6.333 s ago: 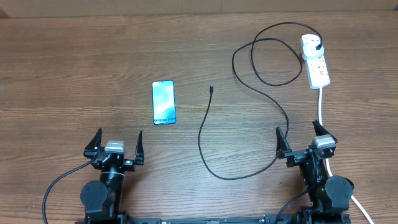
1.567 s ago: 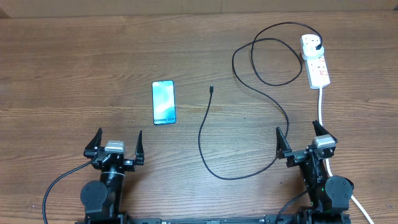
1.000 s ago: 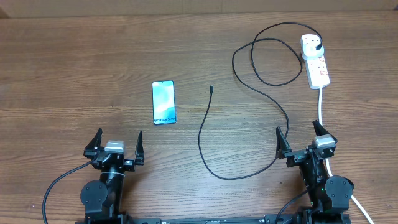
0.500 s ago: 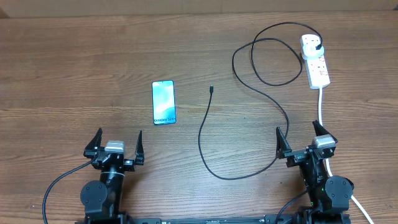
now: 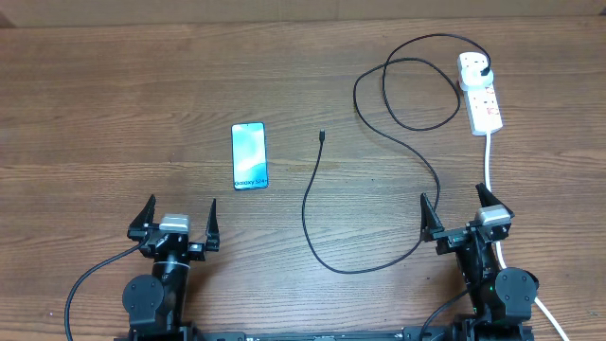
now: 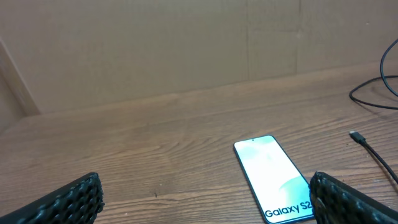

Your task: Plug charger to phone and switch on socket

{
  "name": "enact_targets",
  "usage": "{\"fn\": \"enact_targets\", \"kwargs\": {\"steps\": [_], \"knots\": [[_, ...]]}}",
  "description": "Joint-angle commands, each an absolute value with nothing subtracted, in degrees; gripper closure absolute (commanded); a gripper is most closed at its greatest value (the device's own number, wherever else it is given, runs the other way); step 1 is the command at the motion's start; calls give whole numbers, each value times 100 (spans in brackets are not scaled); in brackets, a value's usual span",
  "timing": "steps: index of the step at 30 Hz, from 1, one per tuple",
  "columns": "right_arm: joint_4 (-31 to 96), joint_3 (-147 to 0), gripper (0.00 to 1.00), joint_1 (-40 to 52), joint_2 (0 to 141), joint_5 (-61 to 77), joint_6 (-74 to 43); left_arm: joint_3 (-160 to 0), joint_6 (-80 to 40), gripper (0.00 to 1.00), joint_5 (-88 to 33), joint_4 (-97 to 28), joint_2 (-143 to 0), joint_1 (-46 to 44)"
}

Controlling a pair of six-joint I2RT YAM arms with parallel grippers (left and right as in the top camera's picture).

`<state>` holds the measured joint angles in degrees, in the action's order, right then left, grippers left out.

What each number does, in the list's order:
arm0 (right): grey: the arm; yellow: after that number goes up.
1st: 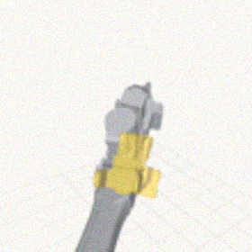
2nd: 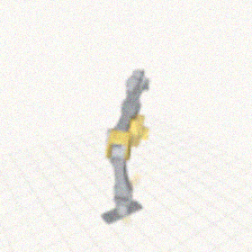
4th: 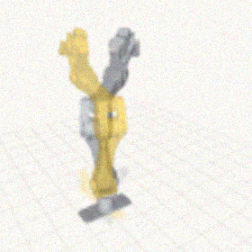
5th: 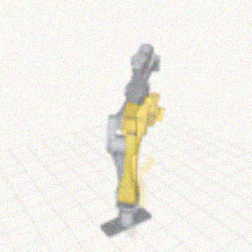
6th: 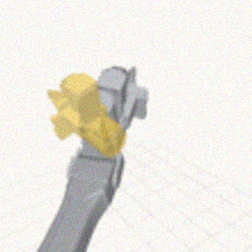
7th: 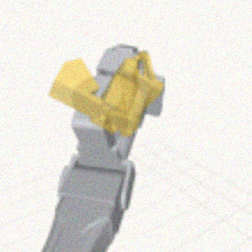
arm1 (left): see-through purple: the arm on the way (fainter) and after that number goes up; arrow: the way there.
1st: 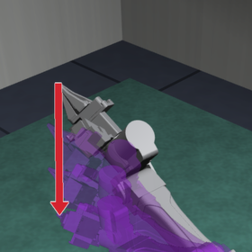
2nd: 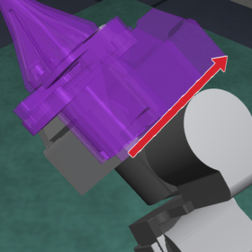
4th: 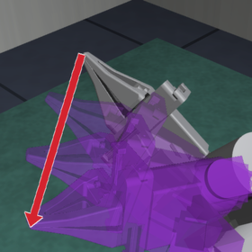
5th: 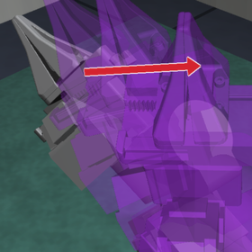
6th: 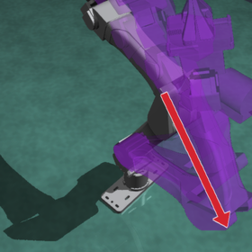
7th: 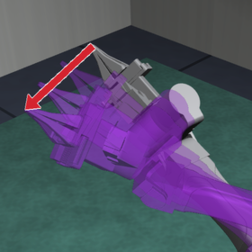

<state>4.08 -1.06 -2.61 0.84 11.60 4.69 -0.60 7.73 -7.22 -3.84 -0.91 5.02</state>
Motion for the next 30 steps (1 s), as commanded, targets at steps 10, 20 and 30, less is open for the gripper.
{"fn": "enact_targets", "kwargs": {"steps": [10,20,30], "knots": [[368,-47,0,-266,23,1162,434,-27,362,0,-692,-386,-27,534],[301,-47,0,-266,23,1162,434,-30,-200,0,-703,-384,-27,534],[261,-47,0,-266,23,1162,434,-228,-432,0,-705,-576,-38,534]]}}
